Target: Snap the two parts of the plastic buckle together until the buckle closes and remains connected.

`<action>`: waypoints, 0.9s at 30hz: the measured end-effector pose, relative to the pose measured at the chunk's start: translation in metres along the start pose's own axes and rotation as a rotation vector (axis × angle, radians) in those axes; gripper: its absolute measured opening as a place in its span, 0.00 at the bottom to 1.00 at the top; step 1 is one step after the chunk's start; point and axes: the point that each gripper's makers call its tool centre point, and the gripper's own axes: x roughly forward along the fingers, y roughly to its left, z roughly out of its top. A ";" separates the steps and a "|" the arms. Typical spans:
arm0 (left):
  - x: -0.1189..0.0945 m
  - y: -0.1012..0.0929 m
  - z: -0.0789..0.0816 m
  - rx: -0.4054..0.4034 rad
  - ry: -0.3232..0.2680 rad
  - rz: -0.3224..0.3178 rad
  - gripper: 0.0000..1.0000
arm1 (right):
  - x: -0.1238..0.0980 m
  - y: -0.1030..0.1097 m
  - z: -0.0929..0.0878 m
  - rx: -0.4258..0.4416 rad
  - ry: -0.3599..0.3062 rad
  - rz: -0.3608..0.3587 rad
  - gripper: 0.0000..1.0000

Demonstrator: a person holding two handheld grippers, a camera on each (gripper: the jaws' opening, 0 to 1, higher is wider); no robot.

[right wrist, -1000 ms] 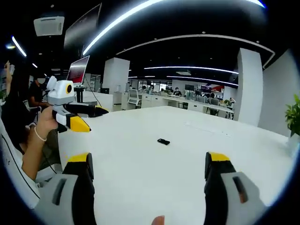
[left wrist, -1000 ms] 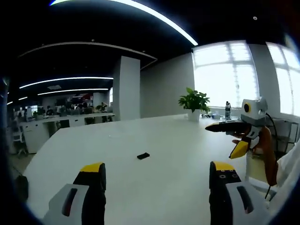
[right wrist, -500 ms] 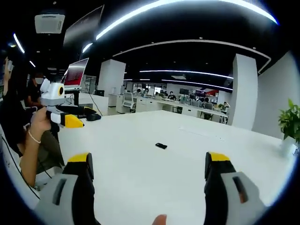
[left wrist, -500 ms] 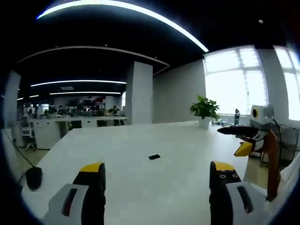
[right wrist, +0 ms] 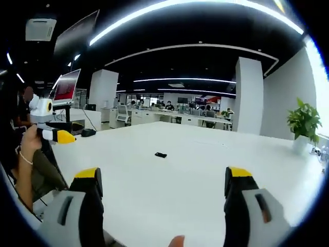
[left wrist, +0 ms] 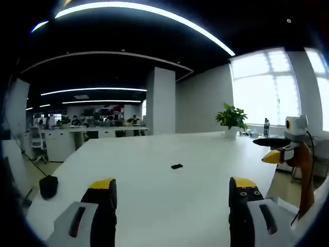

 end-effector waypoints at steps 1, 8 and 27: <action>-0.001 0.000 -0.002 0.005 0.004 0.008 0.91 | -0.004 -0.003 -0.003 0.022 -0.001 -0.020 1.00; -0.007 -0.006 -0.009 0.012 -0.007 0.043 0.91 | -0.018 -0.019 -0.017 0.036 0.009 -0.083 1.00; -0.026 0.004 -0.021 -0.012 -0.004 0.098 0.90 | -0.022 -0.025 -0.035 0.037 0.041 -0.117 1.00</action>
